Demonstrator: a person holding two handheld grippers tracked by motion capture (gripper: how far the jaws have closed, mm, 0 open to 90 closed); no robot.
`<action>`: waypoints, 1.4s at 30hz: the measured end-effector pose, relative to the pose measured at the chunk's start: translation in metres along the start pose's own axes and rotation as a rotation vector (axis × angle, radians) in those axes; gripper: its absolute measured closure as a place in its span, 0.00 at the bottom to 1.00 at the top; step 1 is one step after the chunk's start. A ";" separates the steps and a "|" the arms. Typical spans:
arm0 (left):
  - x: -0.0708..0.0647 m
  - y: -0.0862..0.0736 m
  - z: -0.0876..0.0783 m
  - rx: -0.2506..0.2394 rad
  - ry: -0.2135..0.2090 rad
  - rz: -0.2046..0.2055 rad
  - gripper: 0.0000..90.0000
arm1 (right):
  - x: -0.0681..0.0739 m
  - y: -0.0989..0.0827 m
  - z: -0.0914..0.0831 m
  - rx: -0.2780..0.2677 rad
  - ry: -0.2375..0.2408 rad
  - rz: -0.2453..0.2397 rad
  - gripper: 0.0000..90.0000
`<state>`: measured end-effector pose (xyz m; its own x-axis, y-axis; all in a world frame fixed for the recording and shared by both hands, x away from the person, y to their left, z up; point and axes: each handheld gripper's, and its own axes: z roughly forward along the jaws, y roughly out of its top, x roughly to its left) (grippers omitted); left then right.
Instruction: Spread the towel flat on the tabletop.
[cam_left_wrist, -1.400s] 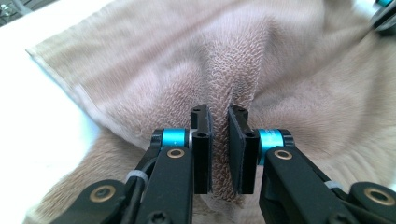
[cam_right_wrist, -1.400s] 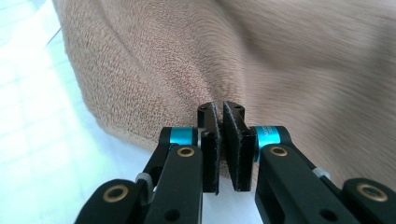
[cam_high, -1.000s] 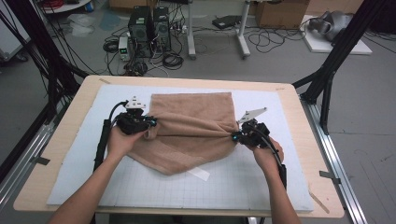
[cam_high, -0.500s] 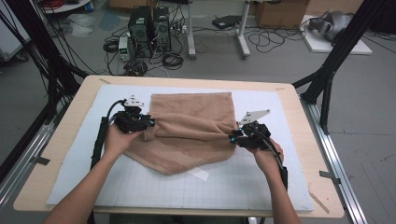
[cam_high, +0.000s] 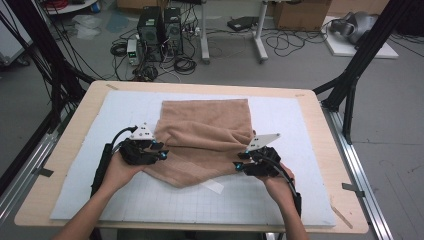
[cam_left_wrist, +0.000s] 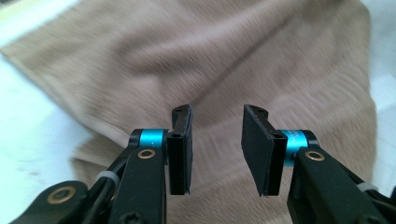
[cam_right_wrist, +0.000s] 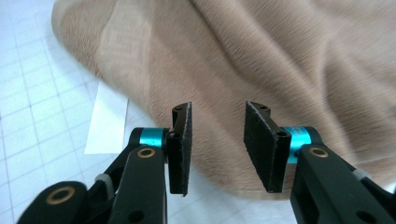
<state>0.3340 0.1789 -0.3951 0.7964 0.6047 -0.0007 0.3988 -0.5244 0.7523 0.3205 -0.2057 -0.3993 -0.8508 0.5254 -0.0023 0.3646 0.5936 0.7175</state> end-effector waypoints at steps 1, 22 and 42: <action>0.000 -0.002 0.003 0.029 -0.008 0.008 0.69 | 0.002 -0.002 0.003 0.004 0.007 0.006 0.67; 0.003 -0.022 0.022 0.161 -0.078 0.000 0.95 | 0.003 -0.010 0.031 0.062 0.092 0.005 0.92; -0.005 0.017 0.022 -0.008 -0.118 -0.024 0.96 | -0.036 0.020 -0.016 -0.006 0.006 0.039 0.92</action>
<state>0.3472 0.1536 -0.3967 0.8347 0.5422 -0.0960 0.4151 -0.5051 0.7566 0.3526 -0.2223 -0.3740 -0.8382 0.5446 0.0302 0.3955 0.5688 0.7212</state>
